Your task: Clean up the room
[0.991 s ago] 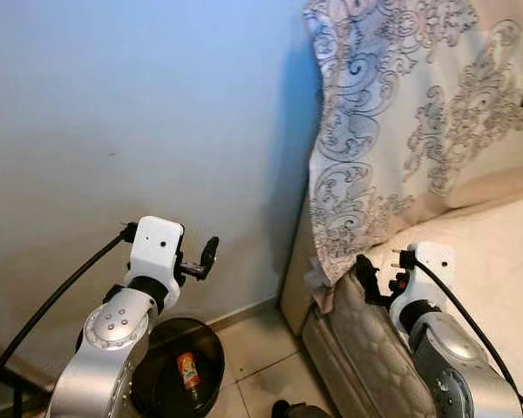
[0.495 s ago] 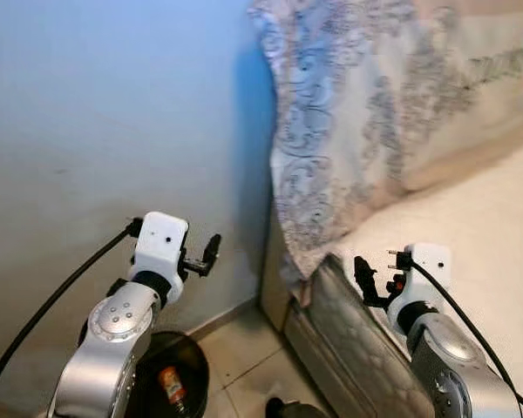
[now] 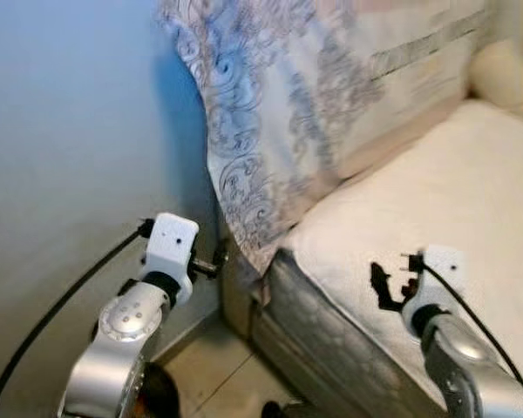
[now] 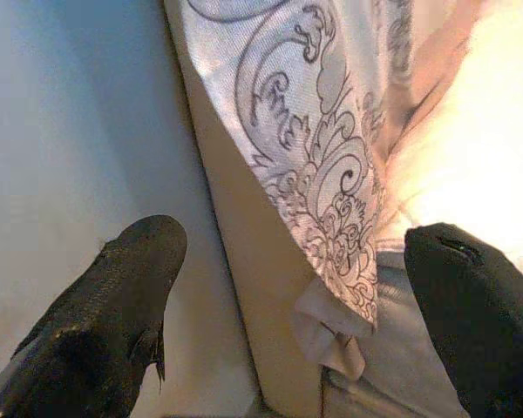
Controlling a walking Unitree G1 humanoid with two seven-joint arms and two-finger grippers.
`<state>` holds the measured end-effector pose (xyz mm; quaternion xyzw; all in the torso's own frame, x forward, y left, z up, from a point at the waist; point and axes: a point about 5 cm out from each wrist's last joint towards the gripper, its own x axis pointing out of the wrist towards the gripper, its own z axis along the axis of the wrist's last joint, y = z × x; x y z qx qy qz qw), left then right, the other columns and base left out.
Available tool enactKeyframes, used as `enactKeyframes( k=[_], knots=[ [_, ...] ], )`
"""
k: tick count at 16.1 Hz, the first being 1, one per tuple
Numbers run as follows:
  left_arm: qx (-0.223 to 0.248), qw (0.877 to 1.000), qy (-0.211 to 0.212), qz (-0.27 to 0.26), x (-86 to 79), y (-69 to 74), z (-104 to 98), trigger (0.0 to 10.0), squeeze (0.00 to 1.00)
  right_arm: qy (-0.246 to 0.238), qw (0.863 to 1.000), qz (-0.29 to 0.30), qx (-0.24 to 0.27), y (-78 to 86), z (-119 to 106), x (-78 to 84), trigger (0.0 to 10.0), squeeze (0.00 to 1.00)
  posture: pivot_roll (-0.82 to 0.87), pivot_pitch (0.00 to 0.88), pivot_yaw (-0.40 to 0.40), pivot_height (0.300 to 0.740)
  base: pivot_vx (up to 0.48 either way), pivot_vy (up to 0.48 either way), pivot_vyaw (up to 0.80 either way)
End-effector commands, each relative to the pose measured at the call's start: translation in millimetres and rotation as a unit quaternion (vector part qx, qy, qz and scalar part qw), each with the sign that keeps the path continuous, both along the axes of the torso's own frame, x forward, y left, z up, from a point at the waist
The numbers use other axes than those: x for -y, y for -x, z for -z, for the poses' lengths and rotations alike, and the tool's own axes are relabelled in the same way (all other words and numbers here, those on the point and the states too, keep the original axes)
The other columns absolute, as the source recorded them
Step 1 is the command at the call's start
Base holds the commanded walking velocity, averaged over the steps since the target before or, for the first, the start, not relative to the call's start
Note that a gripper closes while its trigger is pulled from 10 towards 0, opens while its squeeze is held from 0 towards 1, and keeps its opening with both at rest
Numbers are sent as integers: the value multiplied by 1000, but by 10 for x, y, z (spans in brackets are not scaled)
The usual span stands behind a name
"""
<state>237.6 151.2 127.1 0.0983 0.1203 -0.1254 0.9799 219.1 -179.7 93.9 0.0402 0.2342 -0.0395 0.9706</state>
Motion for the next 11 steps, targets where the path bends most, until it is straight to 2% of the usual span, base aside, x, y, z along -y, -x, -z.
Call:
enactKeyframes(
  k=[1,8,9,11],
  knots=[
    [10,1000,-2,2,12,-44,-47,10000,0,3,1000,2,-5,6,-7,18,10000,0,42,0,-19,740,0,0,-763],
    [12,1000,1,7,30,-56,-47,10000,0,9,1000,-7,-11,-17,-32,-8,10000,0,46,0,-28,740,0,0,-754],
    [15,1000,9,10,43,-53,-47,10000,0,-12,1000,-9,0,-34,-43,-32,10000,0,44,0,-30,740,0,0,-738],
    [19,1000,9,8,43,-56,-52,10000,0,-12,1000,-17,19,-59,-87,-47,10000,0,40,0,-28,740,0,0,-738]
  ],
)
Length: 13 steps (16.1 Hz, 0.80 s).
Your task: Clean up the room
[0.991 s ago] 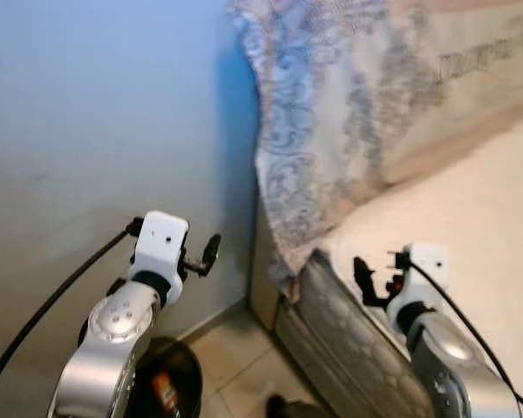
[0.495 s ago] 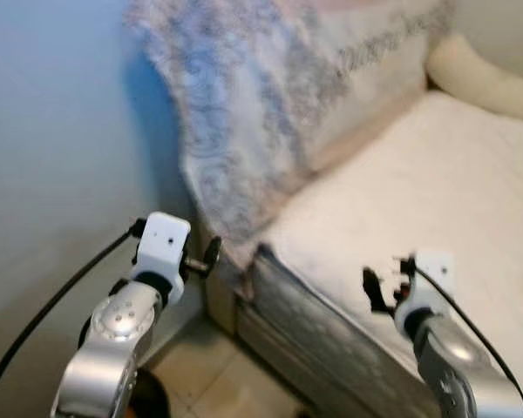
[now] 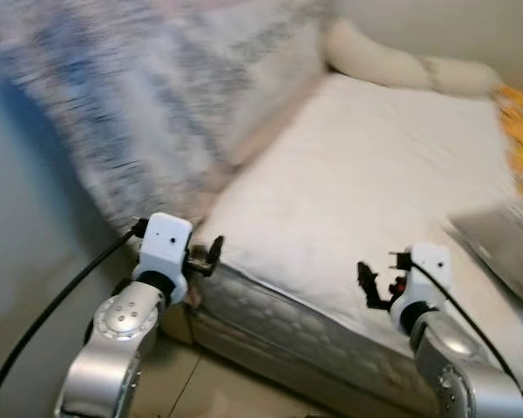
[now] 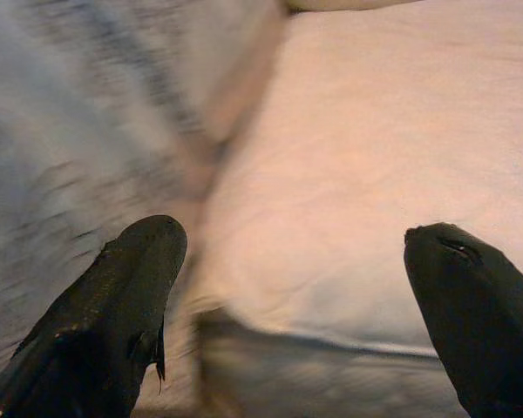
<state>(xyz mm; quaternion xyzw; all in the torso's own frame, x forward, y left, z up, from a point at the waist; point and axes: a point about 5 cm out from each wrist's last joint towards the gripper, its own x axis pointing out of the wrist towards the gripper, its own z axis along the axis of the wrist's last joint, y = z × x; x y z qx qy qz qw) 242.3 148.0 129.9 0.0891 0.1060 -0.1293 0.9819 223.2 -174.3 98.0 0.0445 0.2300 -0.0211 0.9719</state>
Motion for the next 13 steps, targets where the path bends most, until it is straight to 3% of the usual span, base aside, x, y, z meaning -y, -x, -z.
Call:
enactKeyframes(
  k=[1,5,9,13],
  knots=[
    [8,1000,-3,1,1,-14,-24,10000,0,-5,1000,-3,17,-25,-58,1,10000,0,39,0,-29,740,0,0,-738],
    [17,1000,11,2,-9,-20,-47,10000,0,-6,1000,-1,21,-26,-66,4,10000,0,38,0,-28,740,0,0,-741],
    [18,1000,24,10,17,-13,-53,10000,0,0,1000,-2,28,-25,-77,10,10000,0,33,0,-26,740,260,0,-692],
    [16,999,29,15,34,-4,-42,10000,0,4,999,-4,32,-23,-89,19,10000,0,34,0,-33,740,283,0,0]
  ],
)
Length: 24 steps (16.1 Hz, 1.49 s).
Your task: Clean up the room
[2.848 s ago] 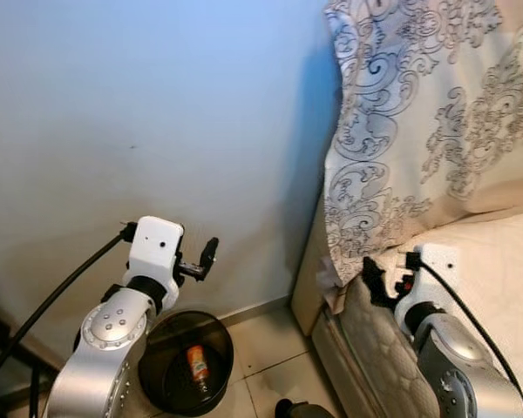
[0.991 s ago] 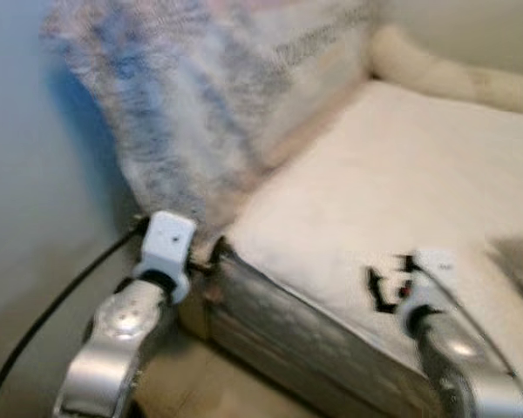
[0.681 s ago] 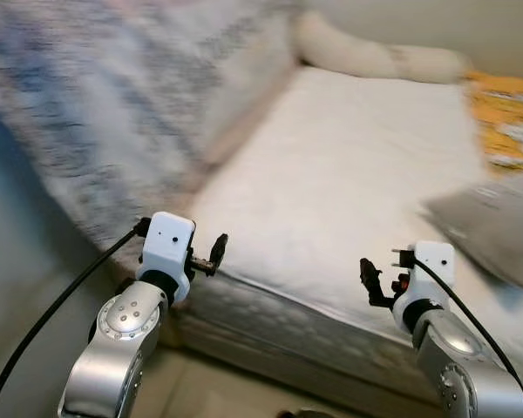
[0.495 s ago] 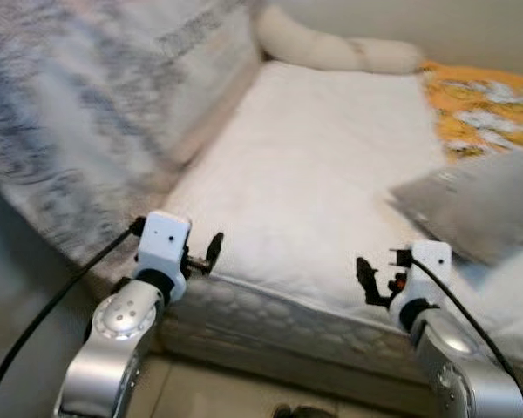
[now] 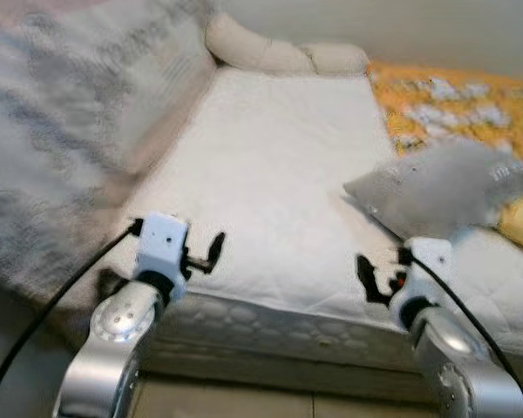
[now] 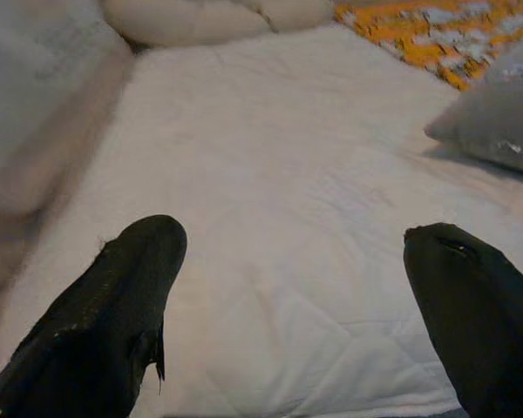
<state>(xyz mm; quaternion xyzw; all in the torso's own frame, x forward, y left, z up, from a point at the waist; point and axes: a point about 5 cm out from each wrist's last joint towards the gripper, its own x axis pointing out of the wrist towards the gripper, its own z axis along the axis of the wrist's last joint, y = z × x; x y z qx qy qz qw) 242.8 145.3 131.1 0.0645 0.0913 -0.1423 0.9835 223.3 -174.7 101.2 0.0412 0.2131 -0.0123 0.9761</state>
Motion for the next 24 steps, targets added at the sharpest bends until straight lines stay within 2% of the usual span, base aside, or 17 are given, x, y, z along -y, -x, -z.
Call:
enactKeyframes(
  k=[1,4,9,12,21,23,24],
  knots=[
    [6,1000,2,5,10,6,-26,10000,0,5,1000,1,15,-24,-58,15,10000,0,34,0,-34,740,289,0,0],
    [3,1000,4,8,7,18,-5,10000,0,6,1000,-2,21,-33,-68,9,10000,0,31,0,-35,740,292,0,-744],
    [0,1000,6,14,22,22,10,10000,0,9,1000,-4,25,-31,-75,9,10000,0,27,0,-34,740,294,0,0],
    [0,1000,6,19,30,21,12,10000,0,11,1000,-4,25,-31,-73,7,10000,0,24,0,-30,740,295,0,-740],
    [2,1000,7,22,46,7,3,10000,0,12,999,-10,34,-64,-86,-2,10000,0,25,0,-29,740,294,0,0],
    [3,1000,8,19,44,3,-2,10000,0,7,999,-4,38,-104,-93,19,10000,0,24,0,-26,740,135,0,0],
    [1,1000,9,20,50,2,-1,10000,0,-11,999,10,49,-167,-117,63,10000,0,23,0,-24,740,0,0,0]
  ],
)
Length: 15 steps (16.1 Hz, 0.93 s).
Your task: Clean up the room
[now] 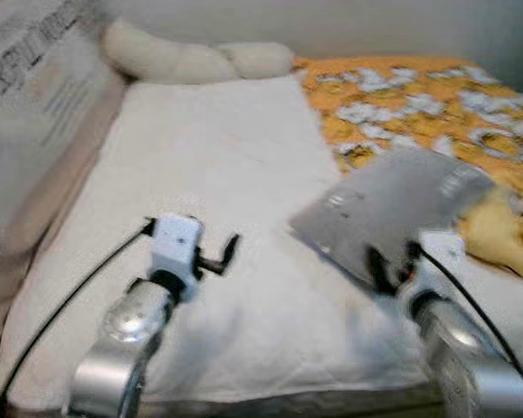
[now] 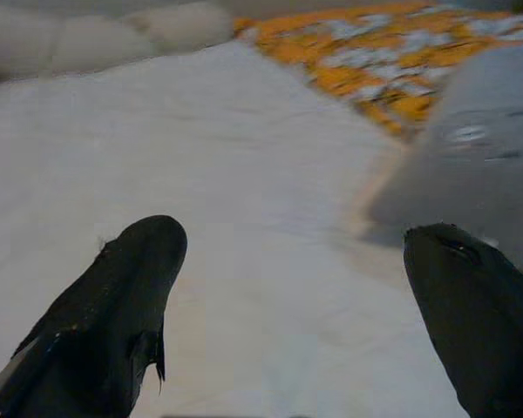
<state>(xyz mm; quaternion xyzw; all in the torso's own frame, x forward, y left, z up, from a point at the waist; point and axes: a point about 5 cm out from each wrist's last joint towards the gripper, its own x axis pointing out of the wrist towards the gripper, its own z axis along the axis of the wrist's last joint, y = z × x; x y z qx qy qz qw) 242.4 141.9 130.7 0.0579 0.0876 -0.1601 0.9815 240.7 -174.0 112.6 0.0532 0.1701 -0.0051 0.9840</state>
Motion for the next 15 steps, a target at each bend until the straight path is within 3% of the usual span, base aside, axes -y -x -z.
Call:
enactKeyframes(
  k=[1,3,5,6,9,12,15],
  knots=[
    [-3,1000,0,8,29,-2,-8,10000,0,-22,999,31,11,-58,-24,121,10000,1000,22,0,-21,740,0,0,0],
    [-12,1000,2,29,53,3,7,10000,0,-48,997,50,23,-240,-30,237,10000,1000,24,0,-15,740,0,0,0],
    [-19,998,3,62,81,-11,1,10000,0,-37,998,53,20,-411,17,326,10000,1000,32,0,-12,740,0,0,0],
    [-21,997,6,68,86,-12,0,10000,1000,-37,998,54,19,-438,25,341,10000,1000,32,0,-12,740,0,0,0],
    [-31,995,6,97,90,-42,-22,10000,1000,-26,995,99,13,-720,97,652,10000,1000,38,0,-1,740,0,0,0],
    [-39,992,7,121,135,-72,-33,10000,1000,-67,985,156,-14,-893,234,924,10000,1000,36,0,22,740,0,0,0],
    [-44,992,-7,117,91,-66,-52,10000,1000,-134,978,159,-19,-992,247,949,10000,1000,53,0,29,740,0,0,0]
  ],
)
